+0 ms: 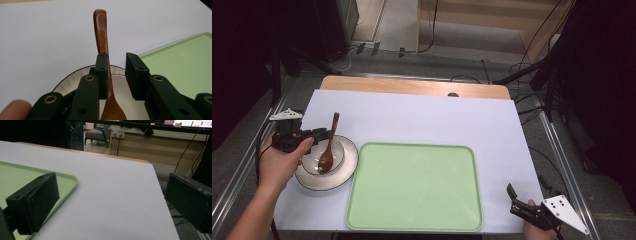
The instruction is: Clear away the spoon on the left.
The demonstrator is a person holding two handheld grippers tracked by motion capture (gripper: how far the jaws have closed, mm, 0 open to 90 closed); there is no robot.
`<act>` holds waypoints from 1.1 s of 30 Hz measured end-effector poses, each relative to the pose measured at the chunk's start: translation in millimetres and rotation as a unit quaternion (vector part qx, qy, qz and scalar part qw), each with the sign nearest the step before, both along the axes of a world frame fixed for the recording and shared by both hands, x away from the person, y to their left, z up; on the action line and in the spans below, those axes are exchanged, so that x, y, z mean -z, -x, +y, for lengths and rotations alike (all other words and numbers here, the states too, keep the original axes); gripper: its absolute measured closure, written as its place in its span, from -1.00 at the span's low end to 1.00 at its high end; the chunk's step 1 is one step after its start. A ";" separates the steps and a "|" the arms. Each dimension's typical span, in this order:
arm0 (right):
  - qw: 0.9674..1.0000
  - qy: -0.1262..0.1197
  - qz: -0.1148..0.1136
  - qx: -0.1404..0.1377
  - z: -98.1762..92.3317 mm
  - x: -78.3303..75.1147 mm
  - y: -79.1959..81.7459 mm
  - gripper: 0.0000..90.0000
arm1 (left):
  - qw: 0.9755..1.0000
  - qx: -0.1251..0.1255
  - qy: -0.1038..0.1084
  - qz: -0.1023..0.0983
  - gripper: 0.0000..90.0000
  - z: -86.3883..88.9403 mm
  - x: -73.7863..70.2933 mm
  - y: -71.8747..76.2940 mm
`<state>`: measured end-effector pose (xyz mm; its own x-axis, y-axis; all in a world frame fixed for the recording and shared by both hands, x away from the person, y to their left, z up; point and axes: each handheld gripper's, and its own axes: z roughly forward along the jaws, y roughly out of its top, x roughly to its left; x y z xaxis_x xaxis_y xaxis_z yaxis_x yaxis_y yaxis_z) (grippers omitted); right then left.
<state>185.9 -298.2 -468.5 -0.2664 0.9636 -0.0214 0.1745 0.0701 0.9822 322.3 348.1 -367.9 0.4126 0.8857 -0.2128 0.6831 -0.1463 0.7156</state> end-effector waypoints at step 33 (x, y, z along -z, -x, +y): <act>1.000 0.003 0.002 -0.004 1.1 1.1 -0.7 -1.00 | 0.997 0.025 0.019 0.069 0.66 3.9 22.9 -36.5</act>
